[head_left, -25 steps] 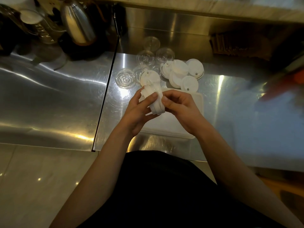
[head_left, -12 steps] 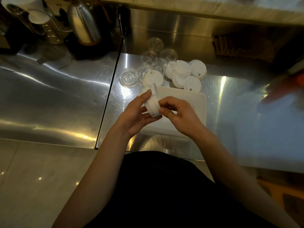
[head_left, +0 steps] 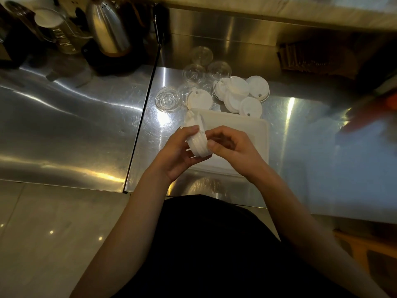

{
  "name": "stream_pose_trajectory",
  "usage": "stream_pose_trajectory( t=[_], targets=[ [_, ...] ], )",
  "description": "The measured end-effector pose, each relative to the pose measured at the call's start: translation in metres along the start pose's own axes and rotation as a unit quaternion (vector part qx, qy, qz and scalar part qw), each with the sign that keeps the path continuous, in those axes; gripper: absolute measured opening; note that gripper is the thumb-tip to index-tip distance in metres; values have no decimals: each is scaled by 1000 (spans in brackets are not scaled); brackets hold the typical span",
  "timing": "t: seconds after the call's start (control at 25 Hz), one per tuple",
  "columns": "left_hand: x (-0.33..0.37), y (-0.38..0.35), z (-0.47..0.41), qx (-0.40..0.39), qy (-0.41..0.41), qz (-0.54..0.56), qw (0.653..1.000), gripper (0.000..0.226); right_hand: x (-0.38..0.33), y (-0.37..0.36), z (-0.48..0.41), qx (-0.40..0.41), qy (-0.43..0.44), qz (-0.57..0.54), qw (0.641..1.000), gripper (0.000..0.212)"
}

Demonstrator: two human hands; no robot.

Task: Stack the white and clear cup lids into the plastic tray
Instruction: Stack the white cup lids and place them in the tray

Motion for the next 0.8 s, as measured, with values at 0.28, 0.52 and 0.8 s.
stream_pose_trajectory(
  t=[0.28, 0.52, 0.8],
  targets=[
    [-1, -6, -6, 1, -1, -15, 1000, 83, -2, 5, 0, 9, 6, -2, 1000, 21],
    [-4, -7, -8, 5, 13, -15, 1000, 80, 1, 3, -3, -17, 14, 4, 1000, 20],
    [4, -12, -9, 1, -27, -30, 999, 68, 4, 1, -3, -30, -29, -52, 998, 18]
  ],
)
Point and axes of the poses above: each hand's wrist, its own z-axis away from the middle knuckle, its own y-axis out of the back of the hand, x = y × z, the point moved 10 cm from there along -z, towards the middle knuckle, and after that the axes turned 12 degrees about z, right-handed, at the moved point
